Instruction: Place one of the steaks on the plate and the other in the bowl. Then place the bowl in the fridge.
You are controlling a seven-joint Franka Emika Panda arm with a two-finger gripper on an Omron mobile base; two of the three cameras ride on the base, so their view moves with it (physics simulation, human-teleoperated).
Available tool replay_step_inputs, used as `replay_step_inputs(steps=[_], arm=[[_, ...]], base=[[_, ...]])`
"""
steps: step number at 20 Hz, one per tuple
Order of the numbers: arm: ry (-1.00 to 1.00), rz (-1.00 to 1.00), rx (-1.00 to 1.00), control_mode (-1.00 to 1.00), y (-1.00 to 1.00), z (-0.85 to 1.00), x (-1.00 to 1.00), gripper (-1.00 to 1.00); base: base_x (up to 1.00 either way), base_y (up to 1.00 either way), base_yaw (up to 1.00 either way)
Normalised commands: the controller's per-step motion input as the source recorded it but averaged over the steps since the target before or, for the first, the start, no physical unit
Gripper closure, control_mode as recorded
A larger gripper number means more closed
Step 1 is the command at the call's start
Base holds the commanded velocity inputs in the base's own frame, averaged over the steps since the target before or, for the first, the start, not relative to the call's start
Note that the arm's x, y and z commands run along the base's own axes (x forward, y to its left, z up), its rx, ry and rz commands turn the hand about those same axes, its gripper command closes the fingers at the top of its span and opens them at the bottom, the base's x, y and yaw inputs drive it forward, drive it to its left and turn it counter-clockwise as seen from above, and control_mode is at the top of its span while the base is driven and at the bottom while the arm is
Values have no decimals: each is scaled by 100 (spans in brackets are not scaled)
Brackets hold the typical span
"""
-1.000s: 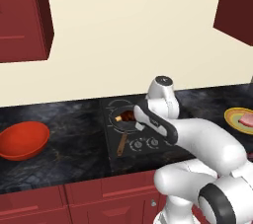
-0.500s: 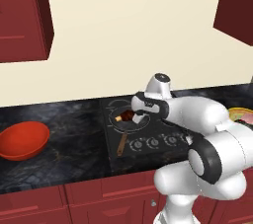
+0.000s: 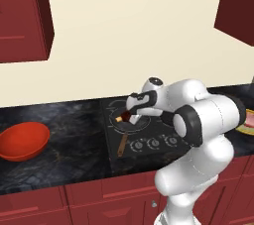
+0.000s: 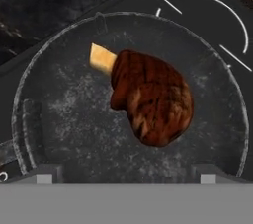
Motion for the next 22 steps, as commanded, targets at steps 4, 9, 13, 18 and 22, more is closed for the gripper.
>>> replay_step_inputs(steps=[4, 9, 13, 18, 22], arm=[[0, 0, 0, -100, 24, -44, 36, -100], [0, 0, 0, -100, 11, -27, 39, -100], [0, 0, 0, -100, 0, -25, 33, -100], [0, 1, 0, -100, 0, -29, 36, -100], [-1, 1, 0, -100, 0, -18, 31, 100]], base=[[0, 0, 0], [0, 0, 0], [0, 0, 0], [0, 0, 0], [0, 0, 0]])
